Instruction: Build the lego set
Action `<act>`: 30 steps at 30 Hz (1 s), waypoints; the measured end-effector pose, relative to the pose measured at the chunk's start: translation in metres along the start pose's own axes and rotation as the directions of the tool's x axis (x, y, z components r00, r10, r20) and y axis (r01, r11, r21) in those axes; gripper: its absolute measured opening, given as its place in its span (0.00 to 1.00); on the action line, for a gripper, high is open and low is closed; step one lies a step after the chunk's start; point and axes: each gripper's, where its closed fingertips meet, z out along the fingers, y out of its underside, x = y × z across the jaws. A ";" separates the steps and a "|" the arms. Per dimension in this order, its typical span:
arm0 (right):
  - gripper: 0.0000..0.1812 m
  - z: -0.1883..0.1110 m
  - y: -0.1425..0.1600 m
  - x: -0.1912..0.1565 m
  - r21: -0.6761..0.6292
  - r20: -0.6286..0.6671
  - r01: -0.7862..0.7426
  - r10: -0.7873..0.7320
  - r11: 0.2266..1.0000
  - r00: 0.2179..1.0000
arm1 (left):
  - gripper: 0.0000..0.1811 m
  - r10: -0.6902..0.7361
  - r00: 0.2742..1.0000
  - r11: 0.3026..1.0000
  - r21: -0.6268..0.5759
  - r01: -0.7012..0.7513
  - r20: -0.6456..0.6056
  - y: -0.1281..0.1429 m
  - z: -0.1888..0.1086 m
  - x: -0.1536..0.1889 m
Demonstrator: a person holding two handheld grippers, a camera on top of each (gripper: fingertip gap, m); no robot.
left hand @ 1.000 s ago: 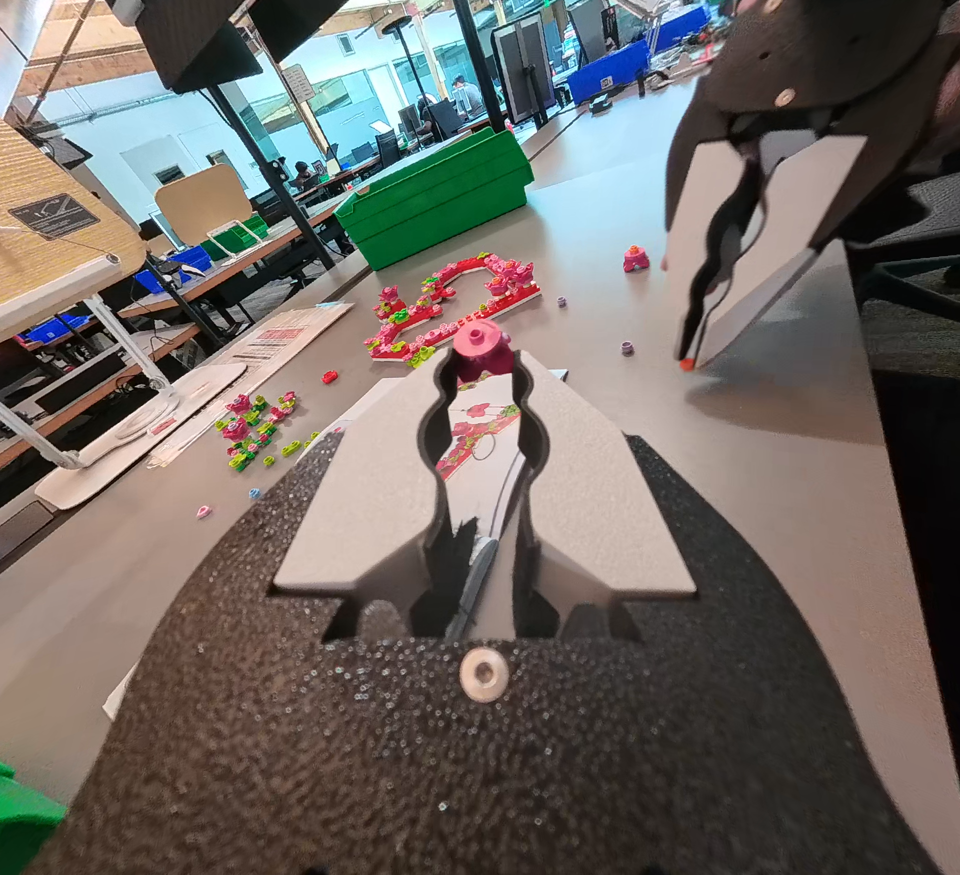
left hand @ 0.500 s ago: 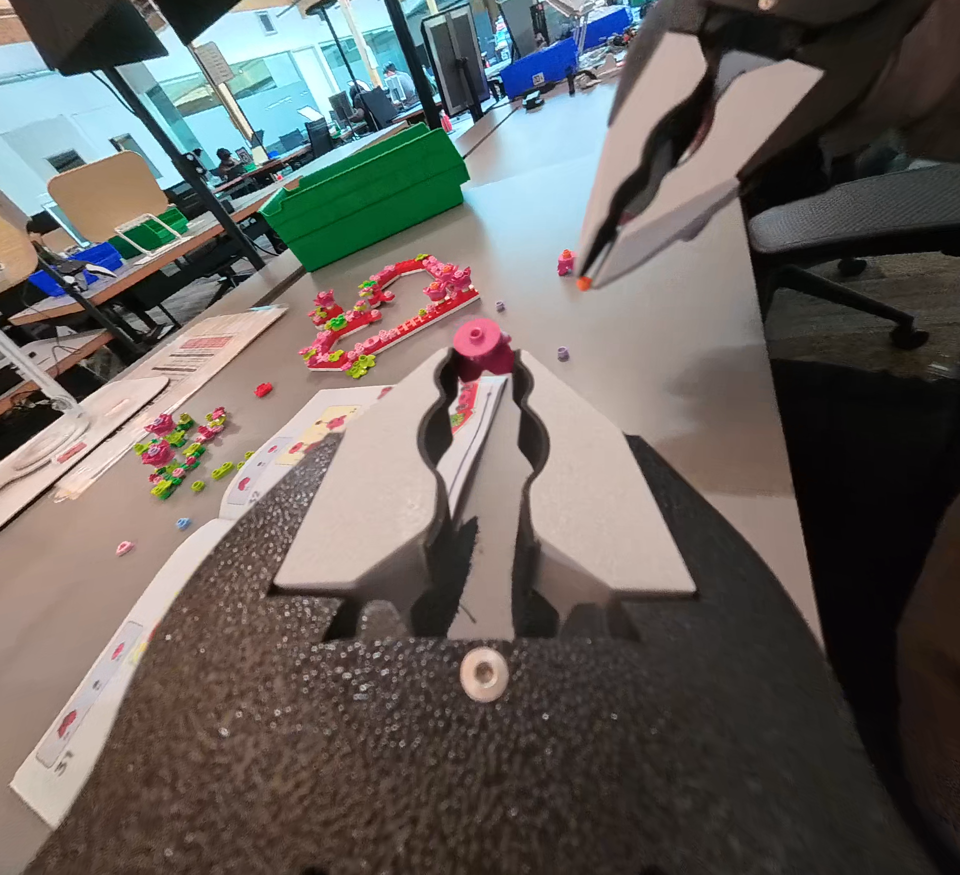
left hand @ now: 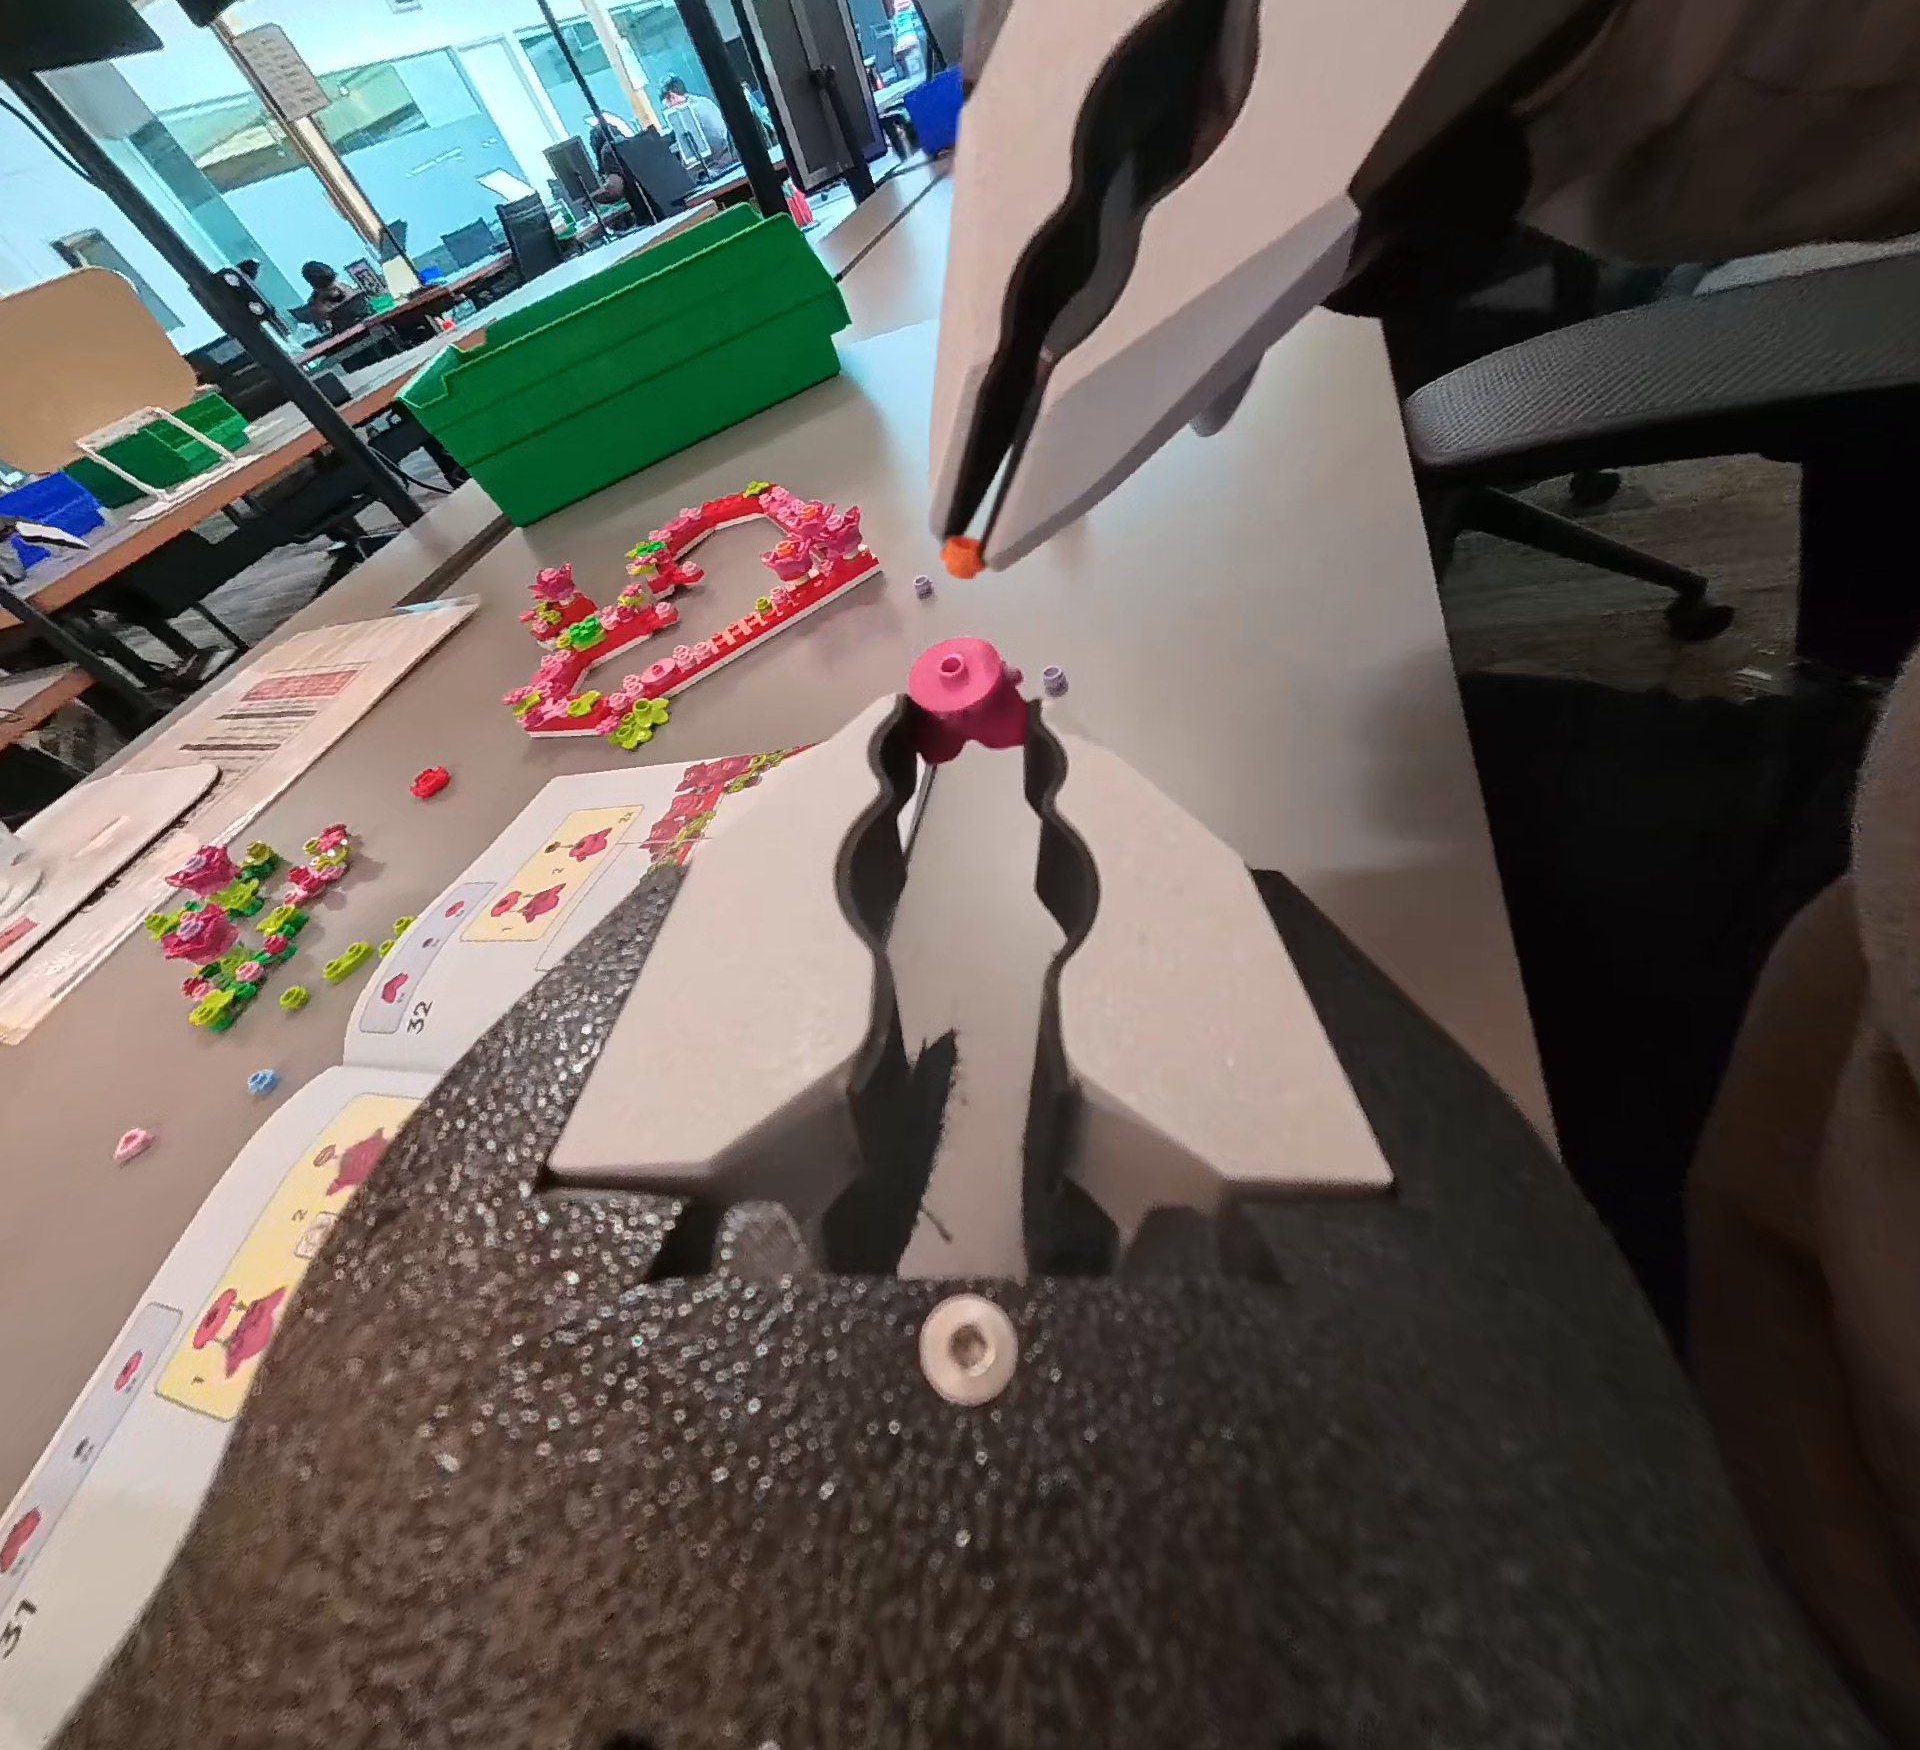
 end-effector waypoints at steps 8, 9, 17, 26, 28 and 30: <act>0.02 0.007 0.002 -0.003 -0.039 0.030 0.049 -0.048 0.998 0.998 | 0.10 0.038 0.999 0.999 -0.007 -0.038 0.008 0.001 0.001 0.001; 0.02 0.007 0.000 -0.002 -0.025 0.024 0.040 -0.039 0.999 0.999 | 0.10 0.041 0.999 0.999 -0.006 -0.041 0.007 0.001 0.001 0.002; 0.02 0.013 -0.010 -0.009 0.147 0.100 -0.135 0.121 0.980 0.988 | 0.10 0.031 1.000 0.999 0.028 -0.031 0.002 -0.005 0.000 0.004; 0.02 0.010 -0.014 -0.010 0.237 0.165 -0.216 0.180 0.947 0.970 | 0.10 0.018 1.000 0.995 0.100 -0.018 -0.003 -0.016 -0.005 0.004; 0.02 0.009 -0.013 -0.009 0.246 0.164 -0.218 0.181 0.944 0.970 | 0.10 0.014 1.000 0.995 0.102 -0.013 -0.007 -0.016 -0.006 0.003; 0.02 0.007 -0.012 -0.008 0.253 0.165 -0.222 0.184 0.942 0.969 | 0.10 0.002 1.000 0.994 0.107 -0.001 -0.010 -0.016 -0.006 0.003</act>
